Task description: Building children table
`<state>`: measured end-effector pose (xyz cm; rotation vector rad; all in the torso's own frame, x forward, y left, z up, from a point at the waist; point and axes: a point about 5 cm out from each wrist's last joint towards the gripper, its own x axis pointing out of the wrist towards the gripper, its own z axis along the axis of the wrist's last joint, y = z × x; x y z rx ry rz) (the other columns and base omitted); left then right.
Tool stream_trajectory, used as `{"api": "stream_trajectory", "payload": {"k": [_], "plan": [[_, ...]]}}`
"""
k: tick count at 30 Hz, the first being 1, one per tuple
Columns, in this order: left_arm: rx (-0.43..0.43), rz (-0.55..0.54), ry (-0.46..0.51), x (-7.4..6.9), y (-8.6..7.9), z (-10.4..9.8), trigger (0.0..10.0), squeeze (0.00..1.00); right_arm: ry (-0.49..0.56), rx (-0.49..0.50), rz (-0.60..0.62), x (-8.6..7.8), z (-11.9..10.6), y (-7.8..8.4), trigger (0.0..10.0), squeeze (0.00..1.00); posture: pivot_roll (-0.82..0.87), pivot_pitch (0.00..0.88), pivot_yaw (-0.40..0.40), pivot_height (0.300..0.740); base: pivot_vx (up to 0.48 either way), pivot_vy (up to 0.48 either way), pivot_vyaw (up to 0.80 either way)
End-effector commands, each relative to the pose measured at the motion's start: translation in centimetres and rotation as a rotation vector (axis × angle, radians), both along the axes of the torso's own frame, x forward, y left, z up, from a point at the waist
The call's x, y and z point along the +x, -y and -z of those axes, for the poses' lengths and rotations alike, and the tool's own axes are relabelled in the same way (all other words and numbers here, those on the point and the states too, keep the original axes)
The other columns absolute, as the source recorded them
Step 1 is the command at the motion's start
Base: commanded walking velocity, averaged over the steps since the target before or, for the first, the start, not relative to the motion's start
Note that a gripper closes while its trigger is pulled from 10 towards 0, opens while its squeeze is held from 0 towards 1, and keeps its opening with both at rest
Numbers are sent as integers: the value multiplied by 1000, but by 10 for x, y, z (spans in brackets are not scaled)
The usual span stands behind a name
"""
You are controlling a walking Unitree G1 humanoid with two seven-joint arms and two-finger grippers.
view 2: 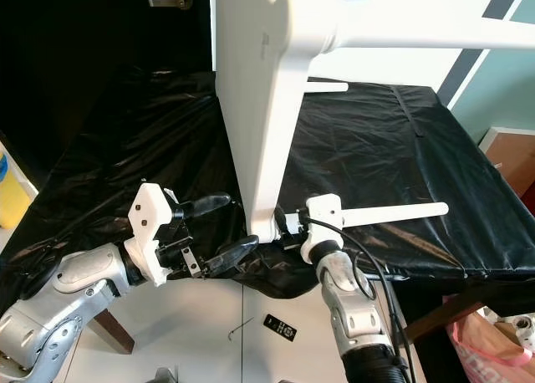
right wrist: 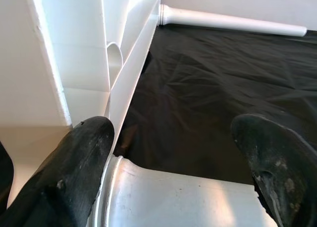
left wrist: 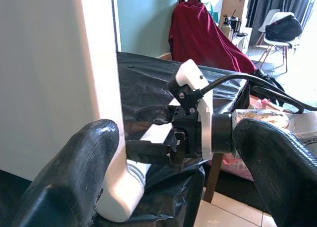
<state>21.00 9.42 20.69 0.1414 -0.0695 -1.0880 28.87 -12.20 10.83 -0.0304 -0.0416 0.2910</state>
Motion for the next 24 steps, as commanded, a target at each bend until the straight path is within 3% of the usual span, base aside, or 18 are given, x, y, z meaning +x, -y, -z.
{"api": "stream_trajectory", "payload": {"k": [1,4,10,11,13,21,24], "plan": [[10,55,-22,-7,2,1,10000,0,-39,-13,-43,2,9,-12,10000,0,131,37,-91,740,0,0,0],[18,75,-37,-10,2,2,10000,0,-50,0,-67,6,10,-21,10000,0,135,42,-92,740,0,0,0],[33,109,-78,-17,2,6,10000,0,-67,63,-174,17,5,-70,10000,0,134,55,-92,740,0,0,0],[33,109,-78,-17,2,6,10000,0,-67,63,-174,17,5,-70,10000,0,134,55,-92,740,0,0,0],[35,111,-80,-17,3,6,10000,0,-75,73,-231,18,2,-92,10000,0,140,59,-94,740,0,0,0],[38,110,-83,-18,3,4,10000,0,-60,55,-318,23,-4,-123,10000,0,145,61,-96,740,0,0,0],[39,109,-84,-18,3,4,10000,0,-56,54,-318,27,-6,-126,10000,0,145,62,-96,740,0,0,0]]}}
